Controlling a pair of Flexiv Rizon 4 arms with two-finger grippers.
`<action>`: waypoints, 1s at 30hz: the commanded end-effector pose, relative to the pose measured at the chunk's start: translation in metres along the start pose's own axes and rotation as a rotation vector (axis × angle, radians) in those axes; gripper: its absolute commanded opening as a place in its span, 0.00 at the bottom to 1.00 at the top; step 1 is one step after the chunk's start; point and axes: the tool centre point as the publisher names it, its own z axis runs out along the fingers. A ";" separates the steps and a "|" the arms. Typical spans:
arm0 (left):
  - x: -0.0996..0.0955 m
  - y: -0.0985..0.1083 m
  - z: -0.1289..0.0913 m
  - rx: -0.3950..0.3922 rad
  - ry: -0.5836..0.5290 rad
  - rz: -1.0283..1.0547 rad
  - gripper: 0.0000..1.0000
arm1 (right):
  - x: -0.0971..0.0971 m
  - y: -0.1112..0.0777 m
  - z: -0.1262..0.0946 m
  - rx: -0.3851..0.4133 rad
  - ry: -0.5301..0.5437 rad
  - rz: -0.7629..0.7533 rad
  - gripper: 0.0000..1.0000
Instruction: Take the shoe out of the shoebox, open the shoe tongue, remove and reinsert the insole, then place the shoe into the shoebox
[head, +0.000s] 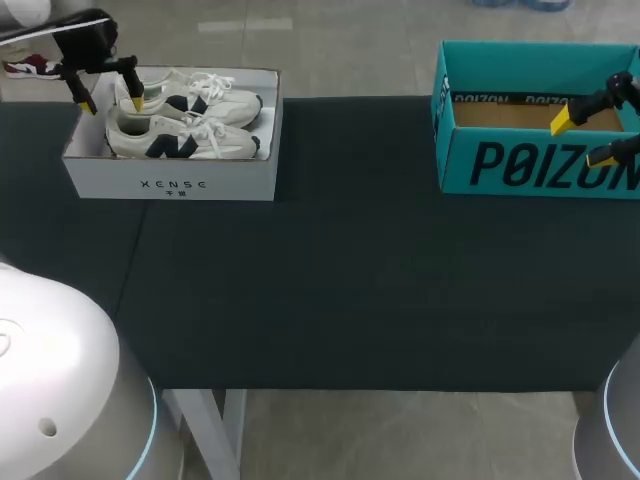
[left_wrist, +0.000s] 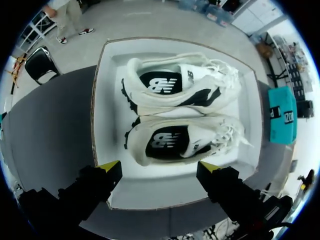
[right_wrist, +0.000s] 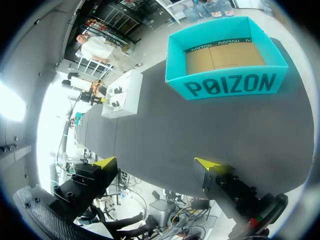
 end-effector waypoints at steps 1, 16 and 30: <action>-0.001 -0.013 0.007 -0.070 -0.016 -0.001 1.00 | 0.000 -0.001 0.000 -0.001 -0.003 0.002 1.00; -0.021 -0.011 0.032 -0.122 -0.081 -0.001 1.00 | 0.000 -0.001 0.000 -0.001 -0.003 0.002 1.00; -0.026 -0.020 0.058 -0.108 -0.069 0.002 0.87 | 0.000 -0.001 0.000 -0.001 -0.003 0.002 1.00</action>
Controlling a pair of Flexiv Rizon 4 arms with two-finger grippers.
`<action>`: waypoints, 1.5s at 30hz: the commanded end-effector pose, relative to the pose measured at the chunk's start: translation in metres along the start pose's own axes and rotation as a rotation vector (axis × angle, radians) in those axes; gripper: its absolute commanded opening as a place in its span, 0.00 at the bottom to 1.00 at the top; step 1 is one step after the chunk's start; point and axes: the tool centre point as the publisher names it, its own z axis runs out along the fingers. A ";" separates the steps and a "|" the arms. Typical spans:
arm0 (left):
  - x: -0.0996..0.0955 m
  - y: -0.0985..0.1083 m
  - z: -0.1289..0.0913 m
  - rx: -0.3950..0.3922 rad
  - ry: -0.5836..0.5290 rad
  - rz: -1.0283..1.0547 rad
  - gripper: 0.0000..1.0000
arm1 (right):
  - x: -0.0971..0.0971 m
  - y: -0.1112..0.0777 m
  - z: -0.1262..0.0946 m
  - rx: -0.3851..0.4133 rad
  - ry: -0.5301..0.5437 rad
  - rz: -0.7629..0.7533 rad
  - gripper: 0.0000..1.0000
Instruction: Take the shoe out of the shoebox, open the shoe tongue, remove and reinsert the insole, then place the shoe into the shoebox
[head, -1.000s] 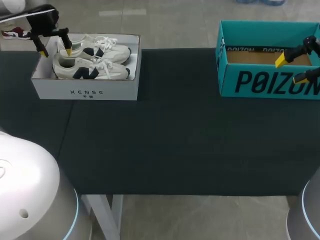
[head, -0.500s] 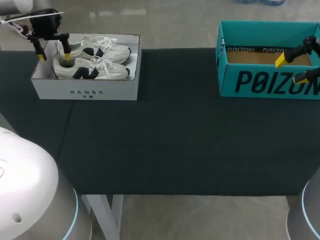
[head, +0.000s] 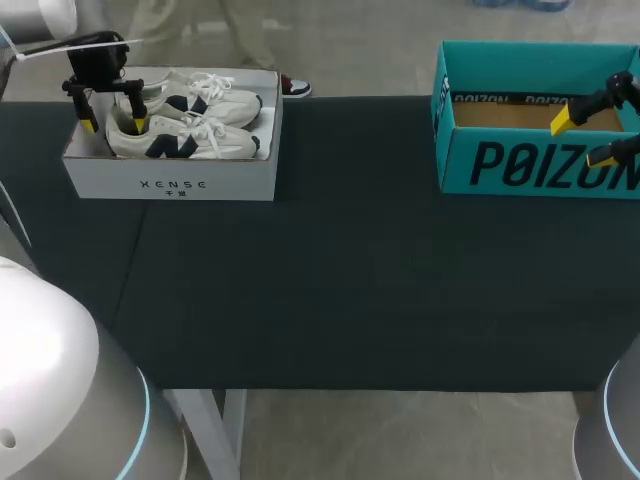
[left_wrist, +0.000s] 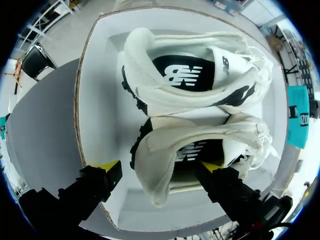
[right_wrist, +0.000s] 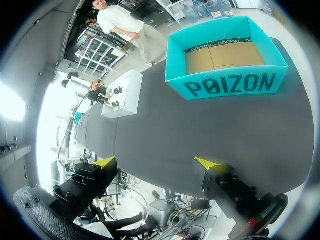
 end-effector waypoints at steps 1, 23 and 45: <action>-0.004 -0.009 0.011 -0.014 -0.002 0.007 0.87 | 0.000 -0.001 0.000 -0.001 -0.003 0.002 1.00; -0.009 -0.009 0.021 0.051 -0.033 -0.007 0.48 | 0.000 -0.001 0.000 -0.001 -0.003 0.002 1.00; -0.019 -0.008 -0.018 0.041 0.014 0.093 0.00 | 0.000 -0.001 0.000 -0.001 -0.003 0.002 1.00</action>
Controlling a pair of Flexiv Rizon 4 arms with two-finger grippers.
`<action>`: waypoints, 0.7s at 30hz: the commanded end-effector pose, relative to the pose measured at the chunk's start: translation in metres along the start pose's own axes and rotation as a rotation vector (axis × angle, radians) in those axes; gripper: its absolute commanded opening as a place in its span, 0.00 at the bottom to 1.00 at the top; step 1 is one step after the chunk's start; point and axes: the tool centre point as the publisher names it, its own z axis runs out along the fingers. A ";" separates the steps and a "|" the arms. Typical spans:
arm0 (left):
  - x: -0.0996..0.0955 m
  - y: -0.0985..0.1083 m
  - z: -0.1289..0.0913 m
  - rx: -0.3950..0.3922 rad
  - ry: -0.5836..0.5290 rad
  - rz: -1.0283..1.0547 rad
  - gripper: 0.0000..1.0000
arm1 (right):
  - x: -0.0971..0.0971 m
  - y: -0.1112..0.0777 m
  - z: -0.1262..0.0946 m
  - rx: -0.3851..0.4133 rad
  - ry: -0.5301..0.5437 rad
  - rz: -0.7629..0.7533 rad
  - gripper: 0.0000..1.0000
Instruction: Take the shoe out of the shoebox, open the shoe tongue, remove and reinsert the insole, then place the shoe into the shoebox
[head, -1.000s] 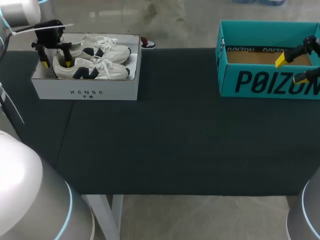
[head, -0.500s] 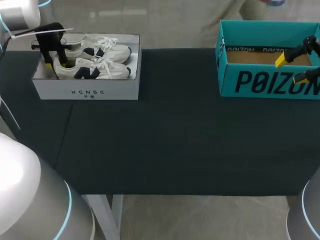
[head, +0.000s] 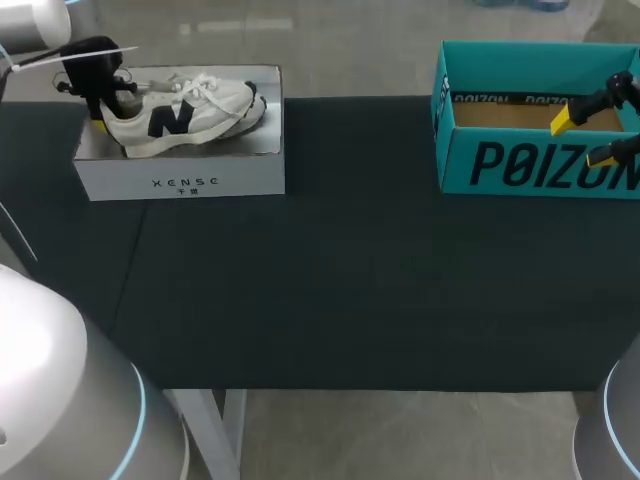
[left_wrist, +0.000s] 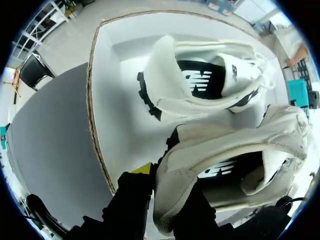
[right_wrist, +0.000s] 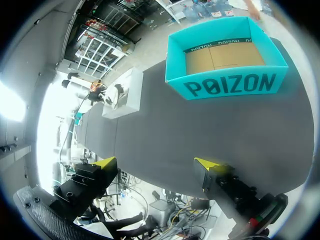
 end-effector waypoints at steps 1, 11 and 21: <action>-0.002 0.000 -0.022 -0.008 0.014 0.029 0.00 | 0.000 -0.001 0.000 -0.001 -0.003 0.002 1.00; 0.008 0.003 -0.098 0.087 0.028 0.103 0.00 | 0.000 -0.001 0.000 -0.001 -0.003 0.002 1.00; 0.059 0.023 -0.184 0.243 0.015 0.092 0.00 | 0.000 -0.001 0.000 -0.001 -0.003 0.002 1.00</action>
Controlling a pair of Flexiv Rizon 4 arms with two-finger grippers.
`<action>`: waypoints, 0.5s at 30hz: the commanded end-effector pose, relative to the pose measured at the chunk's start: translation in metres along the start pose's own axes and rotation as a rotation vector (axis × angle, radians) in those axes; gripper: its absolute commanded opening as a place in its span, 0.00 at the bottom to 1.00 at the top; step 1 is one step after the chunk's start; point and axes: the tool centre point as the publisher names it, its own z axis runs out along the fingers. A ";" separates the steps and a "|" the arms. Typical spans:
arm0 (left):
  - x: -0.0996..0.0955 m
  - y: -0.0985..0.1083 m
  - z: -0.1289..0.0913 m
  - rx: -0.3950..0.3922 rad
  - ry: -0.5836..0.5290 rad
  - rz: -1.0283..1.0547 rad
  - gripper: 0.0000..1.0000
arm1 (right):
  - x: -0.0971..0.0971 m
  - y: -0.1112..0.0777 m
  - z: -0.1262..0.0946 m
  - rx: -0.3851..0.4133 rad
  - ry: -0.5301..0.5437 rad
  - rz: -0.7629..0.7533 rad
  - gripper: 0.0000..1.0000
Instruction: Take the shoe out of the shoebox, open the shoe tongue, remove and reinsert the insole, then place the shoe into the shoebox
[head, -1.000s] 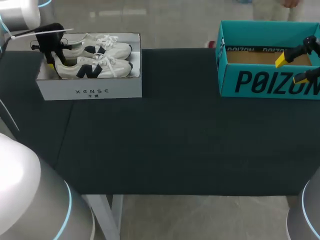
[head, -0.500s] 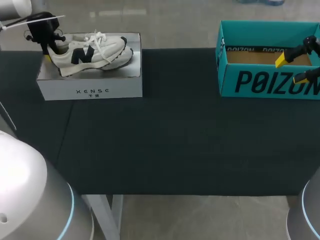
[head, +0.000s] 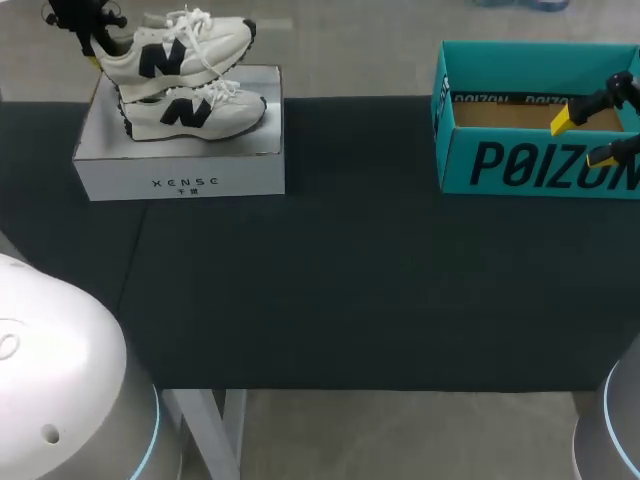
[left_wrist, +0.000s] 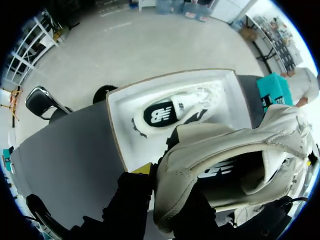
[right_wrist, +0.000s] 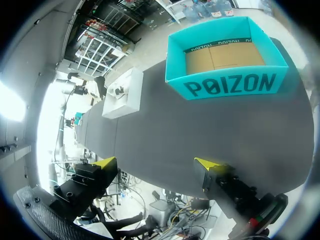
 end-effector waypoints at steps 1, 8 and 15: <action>0.036 0.034 -0.060 0.134 -0.035 -0.019 0.00 | 0.000 -0.001 0.000 -0.001 -0.003 0.002 1.00; 0.068 0.046 -0.073 0.190 0.007 -0.058 0.00 | 0.000 -0.001 0.000 -0.001 -0.003 0.002 1.00; 0.068 0.046 -0.073 0.190 0.007 -0.058 0.00 | 0.000 -0.001 0.000 -0.001 -0.003 0.002 1.00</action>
